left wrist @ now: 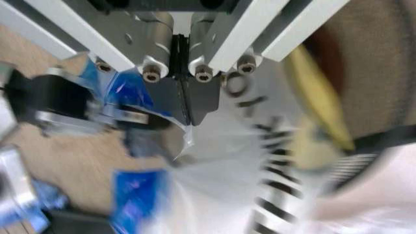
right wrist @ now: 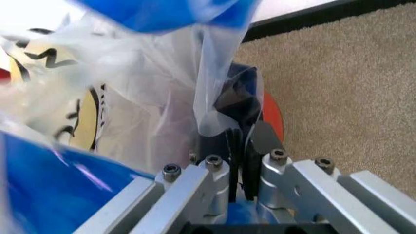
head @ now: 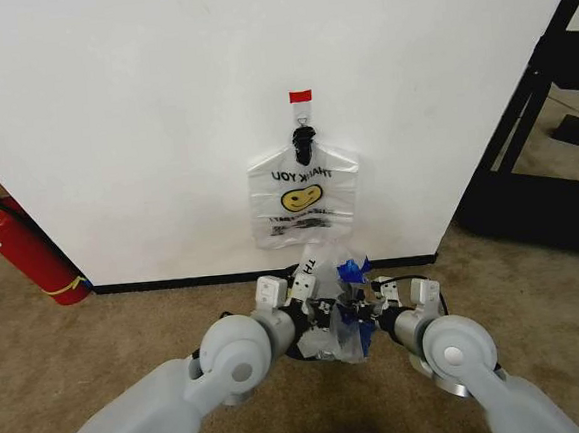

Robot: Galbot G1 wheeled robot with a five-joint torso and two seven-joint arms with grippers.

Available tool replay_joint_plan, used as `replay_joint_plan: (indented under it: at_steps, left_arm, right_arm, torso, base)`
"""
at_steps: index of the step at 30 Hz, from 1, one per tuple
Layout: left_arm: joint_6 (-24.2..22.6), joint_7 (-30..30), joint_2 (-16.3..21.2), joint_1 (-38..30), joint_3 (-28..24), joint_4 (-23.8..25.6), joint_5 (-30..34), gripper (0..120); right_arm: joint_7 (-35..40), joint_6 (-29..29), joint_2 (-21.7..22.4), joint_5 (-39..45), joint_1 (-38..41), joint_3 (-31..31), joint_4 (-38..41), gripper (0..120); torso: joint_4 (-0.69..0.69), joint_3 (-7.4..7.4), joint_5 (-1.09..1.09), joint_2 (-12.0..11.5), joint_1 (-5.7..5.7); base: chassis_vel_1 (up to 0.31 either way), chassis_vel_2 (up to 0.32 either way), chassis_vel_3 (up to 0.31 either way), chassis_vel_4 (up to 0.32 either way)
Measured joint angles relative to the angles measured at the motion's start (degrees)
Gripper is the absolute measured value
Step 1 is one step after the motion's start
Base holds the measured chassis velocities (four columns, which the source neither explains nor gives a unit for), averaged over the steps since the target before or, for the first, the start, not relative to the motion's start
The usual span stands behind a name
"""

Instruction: Pick up the garbage bag from the wall and place it over the trash bin.

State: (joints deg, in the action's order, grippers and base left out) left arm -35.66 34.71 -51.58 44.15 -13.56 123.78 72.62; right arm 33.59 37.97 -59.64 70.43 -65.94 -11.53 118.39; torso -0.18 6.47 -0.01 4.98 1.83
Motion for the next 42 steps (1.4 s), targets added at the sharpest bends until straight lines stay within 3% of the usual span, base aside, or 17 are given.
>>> replay_joint_plan:
  at_steps: [7, 14, 25, 35, 41, 42]
  left_arm:
    - [0.17, -1.67, 2.85, 7.72, 9.29, 3.58, -0.74, 0]
    - [0.78, -4.27, 6.07, 14.23, 12.86, 7.11, -4.42, 0]
    - [0.85, -4.65, 8.70, 17.25, 15.17, 8.98, -5.17, 0]
    - [0.72, -5.77, 9.93, 19.44, 16.83, 5.30, -4.95, 0]
    - [0.05, -5.87, 9.82, 21.47, 17.29, 7.36, -5.24, 0]
    - [-0.02, -5.96, 9.85, 21.83, 17.60, 8.39, -6.13, 6]
  right_arm:
    - [-0.35, -0.25, -0.79, 0.00, -0.43, -1.23, -0.63, 0]
    - [-0.85, -0.33, -1.05, 0.06, -0.22, -1.89, -1.14, 0]
    - [-1.76, -0.42, -1.77, -0.26, -0.79, -2.90, -1.68, 0]
    - [-2.41, -0.54, -1.37, -0.23, -1.73, -4.11, -1.33, 0]
    - [-2.65, -0.55, -1.58, -0.37, -1.77, -4.17, -1.34, 0]
    - [-2.70, -0.55, -1.69, -0.49, -1.83, -4.31, -1.35, 0]
  torso:
    - [-0.01, 0.00, -0.01, 0.00, 0.00]
    - [0.01, 0.00, 0.00, 0.00, 0.00]
    - [0.00, 0.00, 0.00, 0.00, 0.00]
    - [0.00, 0.00, 0.00, 0.00, 0.00]
    - [0.00, 0.00, 0.01, 0.00, 0.00]
    - [0.00, 0.00, 0.00, 0.00, 0.00]
  base:
    - [0.000, 0.000, 0.000, 0.000]
    - [0.000, 0.000, 0.000, 0.000]
    - [0.000, 0.000, 0.000, 0.000]
    - [0.000, 0.000, 0.000, 0.000]
    - [0.000, 0.000, 0.000, 0.000]
    - [0.000, 0.000, 0.000, 0.000]
